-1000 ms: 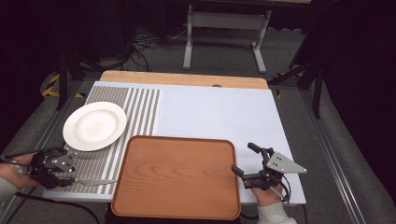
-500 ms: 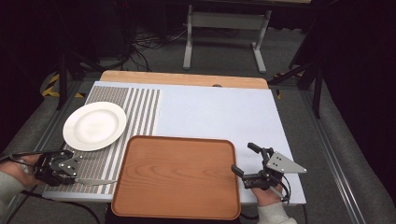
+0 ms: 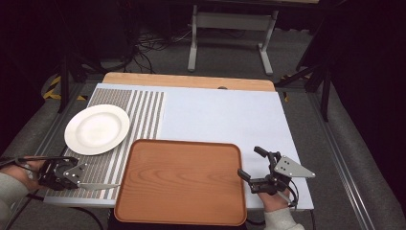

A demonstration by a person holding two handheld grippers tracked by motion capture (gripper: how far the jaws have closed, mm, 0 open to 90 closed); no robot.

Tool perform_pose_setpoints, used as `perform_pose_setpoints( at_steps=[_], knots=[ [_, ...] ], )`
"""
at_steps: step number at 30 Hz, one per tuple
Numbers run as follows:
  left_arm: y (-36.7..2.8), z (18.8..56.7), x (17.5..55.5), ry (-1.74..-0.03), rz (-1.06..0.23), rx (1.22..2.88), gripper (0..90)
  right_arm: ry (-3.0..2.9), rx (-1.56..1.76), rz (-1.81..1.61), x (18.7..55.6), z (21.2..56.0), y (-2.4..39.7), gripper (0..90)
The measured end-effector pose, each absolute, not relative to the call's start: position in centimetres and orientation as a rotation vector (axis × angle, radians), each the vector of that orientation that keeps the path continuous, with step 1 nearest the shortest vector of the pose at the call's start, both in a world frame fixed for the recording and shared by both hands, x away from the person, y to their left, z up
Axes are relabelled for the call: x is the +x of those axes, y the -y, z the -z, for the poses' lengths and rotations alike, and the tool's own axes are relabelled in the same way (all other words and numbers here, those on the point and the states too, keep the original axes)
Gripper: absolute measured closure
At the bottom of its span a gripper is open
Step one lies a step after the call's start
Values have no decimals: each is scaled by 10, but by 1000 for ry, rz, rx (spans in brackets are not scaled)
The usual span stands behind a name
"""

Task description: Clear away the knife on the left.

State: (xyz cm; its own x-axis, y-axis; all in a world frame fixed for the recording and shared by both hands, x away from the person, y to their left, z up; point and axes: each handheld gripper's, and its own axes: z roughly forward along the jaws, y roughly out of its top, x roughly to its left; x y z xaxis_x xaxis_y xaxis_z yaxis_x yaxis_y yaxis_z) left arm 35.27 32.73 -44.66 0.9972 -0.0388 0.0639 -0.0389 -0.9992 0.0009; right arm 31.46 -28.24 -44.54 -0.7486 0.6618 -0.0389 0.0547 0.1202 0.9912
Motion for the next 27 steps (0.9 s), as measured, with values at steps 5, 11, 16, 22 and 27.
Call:
perform_pose_setpoints(
  at_steps=[5,11,16,22,27],
  knots=[
    [-326,447,353,62,-102,3143,795,-1925,692,-1671,314,445,282,25],
    [-326,446,353,69,-102,3145,796,-1924,693,-1671,315,445,283,24],
    [-327,446,354,46,-83,3140,798,-1927,693,-1673,315,446,282,25],
    [-327,443,354,40,-99,3138,798,-1925,695,-1671,315,446,283,25],
    [-334,434,354,-12,-124,3105,801,-1925,692,-1669,315,446,283,25]
  ],
)
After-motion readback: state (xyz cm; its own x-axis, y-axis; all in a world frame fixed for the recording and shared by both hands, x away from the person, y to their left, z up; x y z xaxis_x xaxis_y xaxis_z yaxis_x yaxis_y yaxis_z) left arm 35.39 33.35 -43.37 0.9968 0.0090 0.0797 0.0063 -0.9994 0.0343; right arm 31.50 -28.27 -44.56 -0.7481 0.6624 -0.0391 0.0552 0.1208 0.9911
